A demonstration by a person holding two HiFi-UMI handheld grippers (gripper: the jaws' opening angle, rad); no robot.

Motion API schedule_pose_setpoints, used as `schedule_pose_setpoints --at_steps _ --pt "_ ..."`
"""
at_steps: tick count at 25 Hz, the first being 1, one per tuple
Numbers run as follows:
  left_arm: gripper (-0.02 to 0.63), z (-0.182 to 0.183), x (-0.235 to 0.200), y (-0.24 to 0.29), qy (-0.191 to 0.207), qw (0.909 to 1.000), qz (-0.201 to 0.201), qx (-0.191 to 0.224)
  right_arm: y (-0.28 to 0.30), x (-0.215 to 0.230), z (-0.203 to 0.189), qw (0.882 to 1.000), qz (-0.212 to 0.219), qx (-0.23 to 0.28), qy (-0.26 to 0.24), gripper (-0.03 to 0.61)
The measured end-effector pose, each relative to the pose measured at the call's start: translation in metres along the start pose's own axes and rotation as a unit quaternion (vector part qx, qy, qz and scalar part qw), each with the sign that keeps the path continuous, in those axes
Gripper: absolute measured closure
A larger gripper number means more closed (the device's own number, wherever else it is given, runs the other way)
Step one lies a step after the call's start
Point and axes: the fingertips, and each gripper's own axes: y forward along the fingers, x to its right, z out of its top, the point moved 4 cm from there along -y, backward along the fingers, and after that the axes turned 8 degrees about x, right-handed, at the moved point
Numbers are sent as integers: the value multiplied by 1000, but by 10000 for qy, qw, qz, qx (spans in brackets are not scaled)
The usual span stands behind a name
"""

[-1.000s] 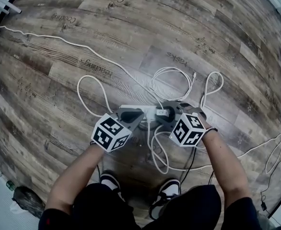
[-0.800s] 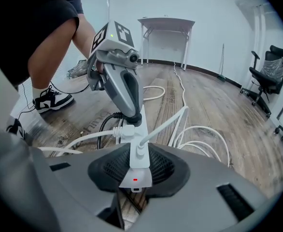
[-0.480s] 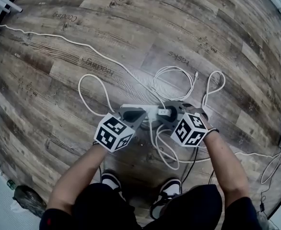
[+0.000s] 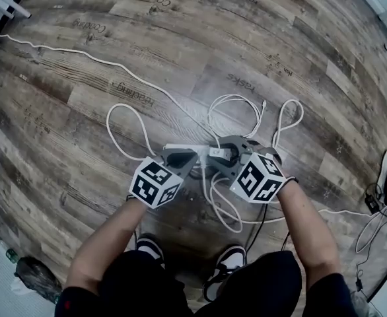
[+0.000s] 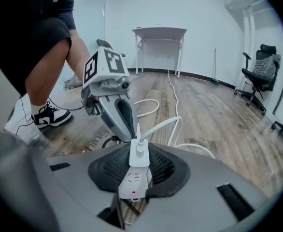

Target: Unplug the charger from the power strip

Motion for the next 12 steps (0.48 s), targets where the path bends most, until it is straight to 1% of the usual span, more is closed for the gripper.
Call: schedule_pose_setpoints --at_steps 2,5,8,12 --pt "594 8 2 -9 152 9995 147 245 -14 2 15 9994 -174 207 203 472" --pt "594 42 10 -39 303 9951 377 862 -40 2 46 9946 -452 635 678 472" --pt "594 85 25 -80 467 9893 621 1233 -74 2 86 9840 -769 1142 1127 472" --pt "594 139 52 -137 664 9831 887 1460 -124 0 140 9667 -1149 1644 1590 472"
